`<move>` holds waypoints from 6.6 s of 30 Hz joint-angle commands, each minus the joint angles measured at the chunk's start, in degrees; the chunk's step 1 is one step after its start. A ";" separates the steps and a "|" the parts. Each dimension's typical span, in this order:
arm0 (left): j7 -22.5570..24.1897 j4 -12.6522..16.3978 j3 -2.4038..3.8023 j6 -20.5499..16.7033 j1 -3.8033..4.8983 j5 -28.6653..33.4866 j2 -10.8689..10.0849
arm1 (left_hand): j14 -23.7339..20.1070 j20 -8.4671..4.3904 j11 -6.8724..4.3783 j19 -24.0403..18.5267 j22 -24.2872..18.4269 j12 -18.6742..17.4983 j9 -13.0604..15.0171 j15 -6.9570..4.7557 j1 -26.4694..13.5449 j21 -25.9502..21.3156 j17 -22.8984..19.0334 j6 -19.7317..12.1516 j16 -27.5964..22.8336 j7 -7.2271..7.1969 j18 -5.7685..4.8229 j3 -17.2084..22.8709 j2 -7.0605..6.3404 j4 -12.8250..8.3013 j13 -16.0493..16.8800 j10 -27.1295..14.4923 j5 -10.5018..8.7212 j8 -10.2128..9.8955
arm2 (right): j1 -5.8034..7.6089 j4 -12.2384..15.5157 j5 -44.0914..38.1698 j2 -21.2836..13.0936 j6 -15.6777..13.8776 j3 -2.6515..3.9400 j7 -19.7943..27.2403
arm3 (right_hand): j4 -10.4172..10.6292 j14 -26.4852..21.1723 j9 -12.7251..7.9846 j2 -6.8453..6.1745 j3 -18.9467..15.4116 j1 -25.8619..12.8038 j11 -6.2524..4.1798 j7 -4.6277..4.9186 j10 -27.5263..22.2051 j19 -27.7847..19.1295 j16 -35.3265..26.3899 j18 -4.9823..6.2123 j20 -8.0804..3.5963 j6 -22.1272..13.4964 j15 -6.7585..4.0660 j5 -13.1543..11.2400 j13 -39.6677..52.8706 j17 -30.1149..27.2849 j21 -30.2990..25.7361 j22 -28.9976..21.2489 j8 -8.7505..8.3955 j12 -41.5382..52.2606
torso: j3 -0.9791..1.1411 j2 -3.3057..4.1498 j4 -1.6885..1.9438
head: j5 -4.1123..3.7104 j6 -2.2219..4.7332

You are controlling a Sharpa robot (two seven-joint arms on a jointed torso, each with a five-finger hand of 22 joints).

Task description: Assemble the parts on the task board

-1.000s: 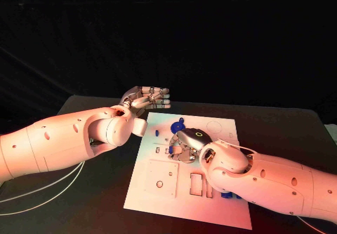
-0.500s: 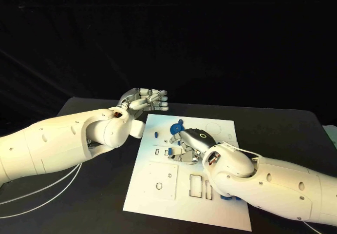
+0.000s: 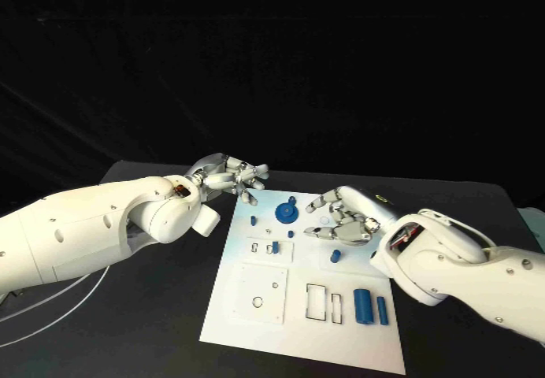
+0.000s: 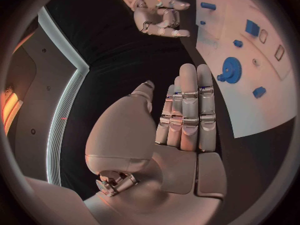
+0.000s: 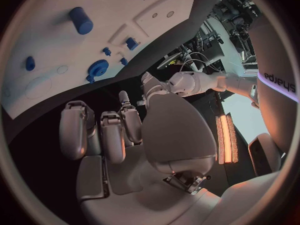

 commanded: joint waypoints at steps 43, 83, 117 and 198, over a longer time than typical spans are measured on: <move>-44.95 -1.45 -1.22 17.41 2.27 -42.80 11.84 | 4.60 -3.39 -3.89 -1.25 28.35 52.40 17.23 -3.49 -1.48 31.65 54.74 -5.15 49.52 -4.14 -1.14 -8.78 2.17 0.52 49.40 -3.41 0.32 20.33 | 2.97 -0.08 14.44 -8.07 -2.08 0.03 3.11 | 0.90 4.23 -0.32 0.98 -1.92 -0.24 -0.47 -0.23 -2.12 -2.28 -1.75 1.83 -0.39 0.14 -0.48 5.72 0.20 8.59 -3.93 1.62 1.85 -2.25 | 0.35 -1.39 0.10 | 0.17 -2.15; -45.49 -4.44 -1.61 22.21 2.09 -42.54 16.01 | 4.69 -3.28 -3.72 -1.58 29.24 51.72 17.93 -3.32 -1.93 32.58 55.25 -6.06 49.86 -3.98 -1.22 -9.07 3.11 0.42 48.74 -4.22 0.38 20.64 | 2.89 -0.72 14.44 -7.65 -2.71 0.02 2.77 | 1.61 4.07 -0.42 1.13 -2.48 -0.58 -0.42 -0.18 -2.75 -2.73 -2.17 2.01 -0.38 -0.39 -0.45 6.43 -0.52 7.97 -4.94 1.01 2.32 -2.86 | 0.40 -1.48 0.11 | 0.19 -3.09; -45.13 -5.94 -1.98 23.71 1.84 -41.44 17.02 | 4.79 -3.11 -3.65 -2.04 30.30 51.35 18.73 -3.22 0.71 33.61 55.79 -6.80 50.22 -3.90 -1.27 -8.12 4.73 0.34 48.47 -4.77 0.46 21.06 | 2.87 -1.13 13.89 -7.43 -2.14 0.02 2.25 | 1.80 4.03 -0.41 1.30 -2.61 -0.62 -0.43 -0.20 -2.90 -2.82 -2.27 2.05 -0.38 -0.40 -0.46 6.05 -0.73 7.83 -5.19 0.87 2.54 -3.01 | 0.45 -1.46 0.10 | 0.29 -3.70; -40.22 0.92 -1.32 9.24 1.77 -28.55 6.35 | 4.54 -2.33 -2.14 -3.50 31.38 47.79 16.65 -2.02 2.76 35.41 54.94 -10.61 49.65 -1.94 -1.23 -5.57 11.70 0.46 44.99 -6.03 0.56 15.66 | 1.89 -2.47 11.76 -6.97 1.09 -0.20 0.82 | -3.86 4.35 -1.67 6.34 6.79 10.20 -0.61 0.14 -1.05 -0.47 -1.99 1.27 -0.87 -0.64 -0.81 8.41 0.72 8.59 -2.22 3.44 1.95 -1.93 | 0.43 -1.39 0.16 | 0.06 -2.66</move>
